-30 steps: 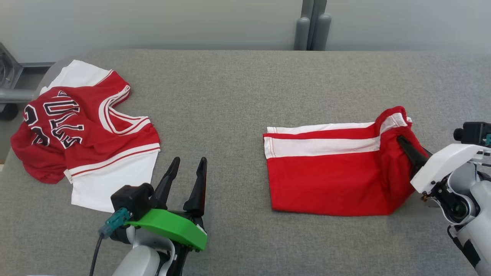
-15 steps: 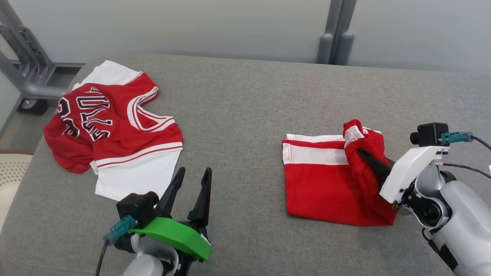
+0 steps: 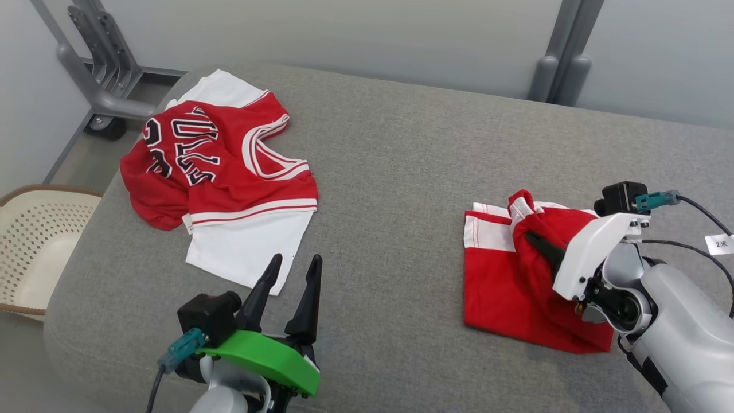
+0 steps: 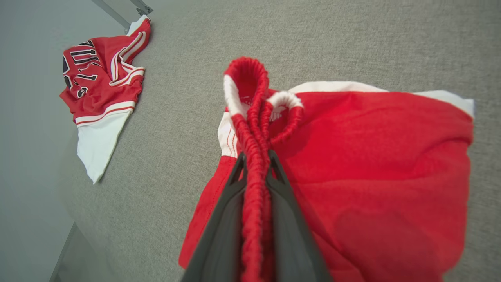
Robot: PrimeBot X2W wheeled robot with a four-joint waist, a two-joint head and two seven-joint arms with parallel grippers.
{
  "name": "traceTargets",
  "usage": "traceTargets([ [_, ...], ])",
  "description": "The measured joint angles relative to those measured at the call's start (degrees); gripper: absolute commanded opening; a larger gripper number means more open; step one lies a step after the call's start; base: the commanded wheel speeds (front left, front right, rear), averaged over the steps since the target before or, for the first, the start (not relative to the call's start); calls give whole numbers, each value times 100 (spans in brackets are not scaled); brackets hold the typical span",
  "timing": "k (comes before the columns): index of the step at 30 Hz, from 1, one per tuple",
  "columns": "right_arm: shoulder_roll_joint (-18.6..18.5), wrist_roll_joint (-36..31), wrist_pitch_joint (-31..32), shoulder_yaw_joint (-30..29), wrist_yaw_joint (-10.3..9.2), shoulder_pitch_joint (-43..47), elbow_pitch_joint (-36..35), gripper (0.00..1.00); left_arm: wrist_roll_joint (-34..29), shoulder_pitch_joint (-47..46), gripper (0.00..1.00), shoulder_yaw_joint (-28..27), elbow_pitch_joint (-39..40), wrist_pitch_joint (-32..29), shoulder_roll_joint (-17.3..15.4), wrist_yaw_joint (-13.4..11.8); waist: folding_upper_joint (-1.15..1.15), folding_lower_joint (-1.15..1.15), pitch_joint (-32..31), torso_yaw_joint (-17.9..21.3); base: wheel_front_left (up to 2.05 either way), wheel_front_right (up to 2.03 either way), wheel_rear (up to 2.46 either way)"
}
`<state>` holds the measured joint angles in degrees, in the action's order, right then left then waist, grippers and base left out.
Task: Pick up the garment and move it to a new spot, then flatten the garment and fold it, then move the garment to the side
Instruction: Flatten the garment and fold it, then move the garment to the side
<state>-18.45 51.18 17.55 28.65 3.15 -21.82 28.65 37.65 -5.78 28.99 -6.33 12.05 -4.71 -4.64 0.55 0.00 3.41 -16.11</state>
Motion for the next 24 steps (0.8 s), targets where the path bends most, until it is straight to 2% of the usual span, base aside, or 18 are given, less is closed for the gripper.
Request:
traceTargets([
  [2, 0, -101, 44, 54, -33, -85, 26, 3, 0, 2, 100, -23, 29, 1, 0, -21, 0, 0, 40, -59, 0, 0, 0],
  [3, 4, -152, 52, 82, -64, -132, 42, 20, 0, 2, 100, -43, 40, 1, 0, -34, 0, 0, 63, -81, 0, 0, 0],
  [4, 13, -190, 69, 112, -81, -170, 65, 42, 0, 3, 100, -66, 52, 1, 0, -35, 0, 0, 86, -100, 0, 0, 0],
  [5, 18, -215, 91, 145, -81, -200, 97, 80, 0, 3, 100, -86, 58, 2, 1, -35, 0, 0, 104, -117, 0, 0, 0],
  [6, 29, -243, 112, 167, -82, -225, 122, 100, 0, 4, 100, -96, 63, 2, 1, -37, 0, 0, 118, -130, 0, 0, 0],
  [15, 118, -492, 85, 361, -13, -643, -123, 100, 0, 34, 100, -192, 131, 10, -11, -47, 0, 0, 147, -23, 0, 0, 0],
  [20, 203, -475, -105, 272, 45, -738, -399, 100, -1, 84, 100, -232, 157, 11, -21, -88, 0, 0, 135, 116, 0, 0, 0],
  [24, 67, -447, -314, 30, 43, -736, -443, 100, -9, 105, 100, -260, 192, 11, -33, -89, 0, 0, 115, 247, 0, 0, 0],
])
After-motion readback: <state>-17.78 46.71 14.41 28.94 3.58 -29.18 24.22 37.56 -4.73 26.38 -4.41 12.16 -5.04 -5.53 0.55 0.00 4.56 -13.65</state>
